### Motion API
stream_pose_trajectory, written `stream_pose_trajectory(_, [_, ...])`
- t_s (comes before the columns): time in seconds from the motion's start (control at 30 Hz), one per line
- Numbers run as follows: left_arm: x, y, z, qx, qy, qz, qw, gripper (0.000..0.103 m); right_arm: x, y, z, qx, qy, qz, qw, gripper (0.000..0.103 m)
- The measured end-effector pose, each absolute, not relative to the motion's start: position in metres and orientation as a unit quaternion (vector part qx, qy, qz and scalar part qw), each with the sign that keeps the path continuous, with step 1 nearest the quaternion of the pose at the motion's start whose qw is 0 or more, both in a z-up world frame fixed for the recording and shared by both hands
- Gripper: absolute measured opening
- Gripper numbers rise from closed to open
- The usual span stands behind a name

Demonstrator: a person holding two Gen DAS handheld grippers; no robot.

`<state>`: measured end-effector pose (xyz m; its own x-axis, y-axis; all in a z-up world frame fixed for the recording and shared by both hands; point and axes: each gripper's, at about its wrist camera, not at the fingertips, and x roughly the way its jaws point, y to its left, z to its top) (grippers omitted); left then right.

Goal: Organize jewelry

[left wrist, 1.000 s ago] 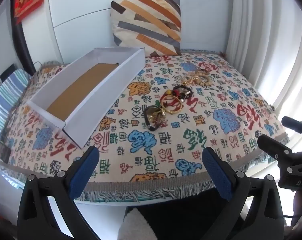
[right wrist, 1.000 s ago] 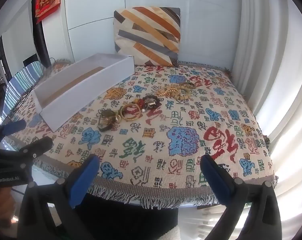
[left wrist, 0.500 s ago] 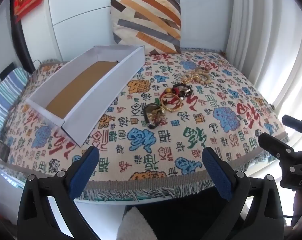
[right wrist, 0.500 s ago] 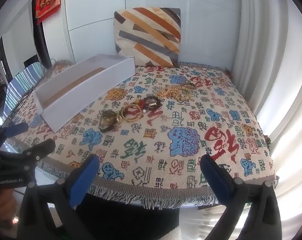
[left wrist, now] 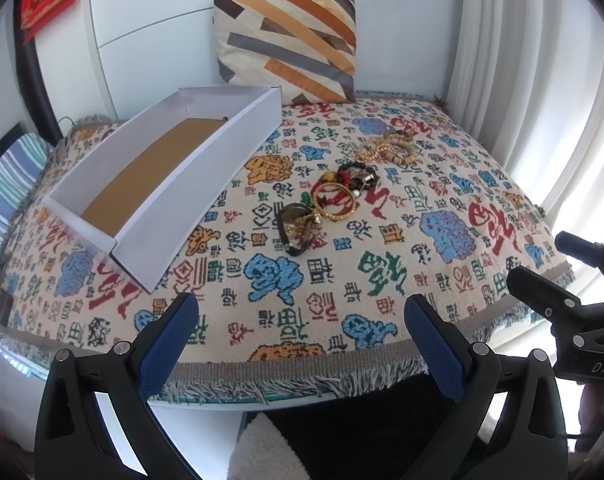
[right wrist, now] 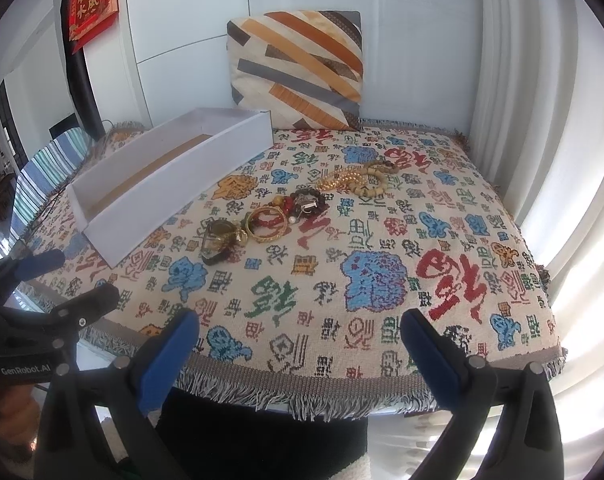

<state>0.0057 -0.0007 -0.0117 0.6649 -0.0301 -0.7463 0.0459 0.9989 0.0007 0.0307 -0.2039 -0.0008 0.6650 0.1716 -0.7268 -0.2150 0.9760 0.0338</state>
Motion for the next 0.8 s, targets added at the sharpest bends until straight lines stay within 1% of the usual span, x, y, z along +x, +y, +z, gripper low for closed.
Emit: stream_pose_trajectory(0.8, [0.0040,0.0009,-0.0074,0.001,0.409,-0.023,0.912,0.102,0.0257,-0.2004,0.0011,-0.029,0.389,0.109,0.914,0.103])
